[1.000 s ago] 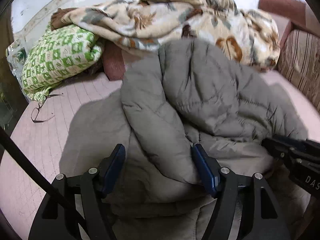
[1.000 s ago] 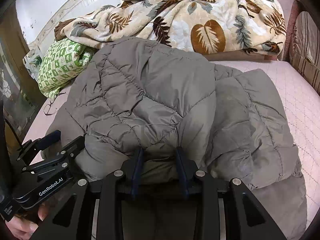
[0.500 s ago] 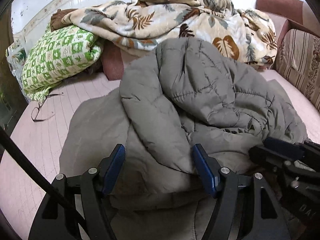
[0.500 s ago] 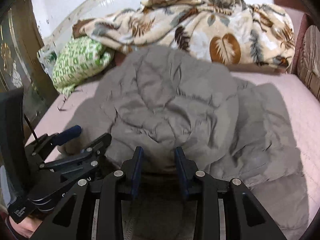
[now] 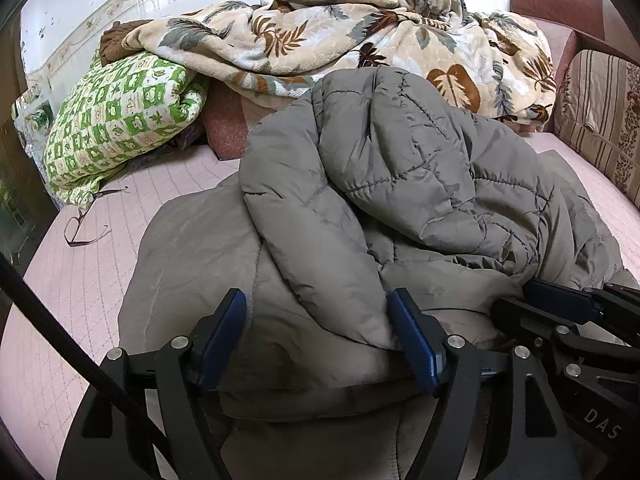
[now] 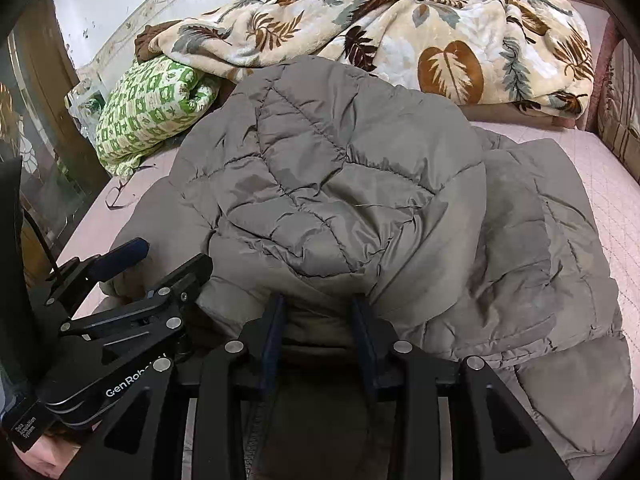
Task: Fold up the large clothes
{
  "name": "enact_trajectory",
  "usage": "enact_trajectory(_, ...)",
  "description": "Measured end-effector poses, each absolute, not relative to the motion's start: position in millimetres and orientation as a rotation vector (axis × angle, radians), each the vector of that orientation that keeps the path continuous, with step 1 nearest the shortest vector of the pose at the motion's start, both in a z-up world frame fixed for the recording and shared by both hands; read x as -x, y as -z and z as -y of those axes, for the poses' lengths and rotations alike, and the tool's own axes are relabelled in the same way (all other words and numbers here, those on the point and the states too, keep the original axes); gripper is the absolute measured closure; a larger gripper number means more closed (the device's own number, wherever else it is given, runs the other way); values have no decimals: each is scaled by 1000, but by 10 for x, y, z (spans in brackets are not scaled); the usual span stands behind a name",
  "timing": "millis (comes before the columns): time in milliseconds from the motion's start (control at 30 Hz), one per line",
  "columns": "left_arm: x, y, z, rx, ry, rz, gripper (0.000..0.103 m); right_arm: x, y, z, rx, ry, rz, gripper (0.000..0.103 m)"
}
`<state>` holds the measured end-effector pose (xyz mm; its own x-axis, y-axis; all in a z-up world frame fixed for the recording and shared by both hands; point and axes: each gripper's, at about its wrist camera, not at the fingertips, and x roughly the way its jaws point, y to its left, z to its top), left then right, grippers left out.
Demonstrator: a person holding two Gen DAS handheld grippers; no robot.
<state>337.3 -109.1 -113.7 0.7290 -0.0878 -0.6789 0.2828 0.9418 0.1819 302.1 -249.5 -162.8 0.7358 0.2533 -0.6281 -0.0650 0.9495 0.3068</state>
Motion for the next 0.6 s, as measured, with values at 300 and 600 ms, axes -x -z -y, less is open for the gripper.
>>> enact_trajectory(300, -3375, 1146, 1087, -283, 205, -730, 28, -3042, 1644, 2485, -271, -178, -728, 65)
enact_trajectory(600, -3374, 1135, 1085, -283, 202, -733, 28, -3040, 1647, 2493, -278, -181, -728, 65)
